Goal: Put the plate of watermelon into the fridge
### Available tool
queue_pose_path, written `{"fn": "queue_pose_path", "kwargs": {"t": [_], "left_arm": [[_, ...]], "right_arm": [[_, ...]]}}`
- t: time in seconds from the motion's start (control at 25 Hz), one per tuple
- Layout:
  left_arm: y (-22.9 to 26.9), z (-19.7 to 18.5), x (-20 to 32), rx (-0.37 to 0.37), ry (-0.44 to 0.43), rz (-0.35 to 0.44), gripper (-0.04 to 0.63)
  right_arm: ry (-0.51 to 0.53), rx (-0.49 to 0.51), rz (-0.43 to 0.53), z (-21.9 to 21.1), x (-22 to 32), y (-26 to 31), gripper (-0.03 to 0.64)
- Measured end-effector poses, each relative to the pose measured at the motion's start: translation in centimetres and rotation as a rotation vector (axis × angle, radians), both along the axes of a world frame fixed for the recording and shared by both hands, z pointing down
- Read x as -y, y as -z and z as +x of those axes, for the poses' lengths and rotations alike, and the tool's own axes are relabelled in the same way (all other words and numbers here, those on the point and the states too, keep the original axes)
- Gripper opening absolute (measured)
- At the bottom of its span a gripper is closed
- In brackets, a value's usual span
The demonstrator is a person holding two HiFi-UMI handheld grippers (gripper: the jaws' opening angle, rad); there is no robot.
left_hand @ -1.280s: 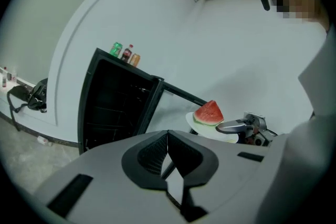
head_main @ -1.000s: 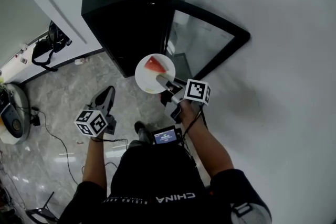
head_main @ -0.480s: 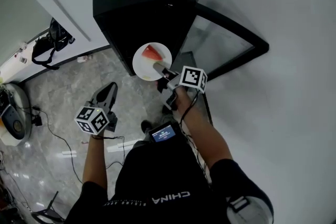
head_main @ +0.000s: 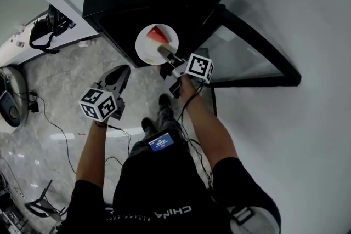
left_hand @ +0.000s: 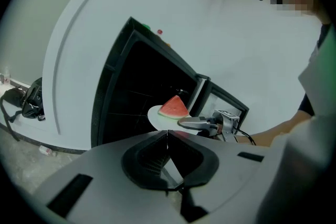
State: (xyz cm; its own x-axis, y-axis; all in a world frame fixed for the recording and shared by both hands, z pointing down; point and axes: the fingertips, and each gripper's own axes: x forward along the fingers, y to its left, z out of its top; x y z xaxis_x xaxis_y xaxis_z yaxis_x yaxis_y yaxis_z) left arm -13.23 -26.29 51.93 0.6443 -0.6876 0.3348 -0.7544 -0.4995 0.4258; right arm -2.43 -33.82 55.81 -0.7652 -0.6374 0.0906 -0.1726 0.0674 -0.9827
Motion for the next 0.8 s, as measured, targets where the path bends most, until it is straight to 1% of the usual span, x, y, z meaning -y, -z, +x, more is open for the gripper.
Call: {"fn": "queue_pose_path", "kwargs": {"t": [0.2, 0.4, 0.6, 0.8], "left_arm": [[-3.3, 2.3, 4.1, 0.025, -0.001, -0.034, 0.012], [-5.9, 3.5, 6.5, 0.015, 0.027, -0.052, 0.012], [-8.9, 4.2, 8.0, -0.008, 0.052, -0.079, 0.012], [-11.0, 4.6, 7.8, -0.022, 0.053, -0.117, 0.012]], "right_arm": [[-0.006, -0.012, -0.021, 0.4, 4.1, -4.1, 0.023], [-0.023, 0.002, -0.055, -0.1, 6.6, -7.5, 0.023], [-0.043, 0.018, -0.08, -0.7, 8.2, -11.3, 0.023], [-0.082, 0.012, -0.129, -0.9, 9.8, -14.6, 0.023]]}}
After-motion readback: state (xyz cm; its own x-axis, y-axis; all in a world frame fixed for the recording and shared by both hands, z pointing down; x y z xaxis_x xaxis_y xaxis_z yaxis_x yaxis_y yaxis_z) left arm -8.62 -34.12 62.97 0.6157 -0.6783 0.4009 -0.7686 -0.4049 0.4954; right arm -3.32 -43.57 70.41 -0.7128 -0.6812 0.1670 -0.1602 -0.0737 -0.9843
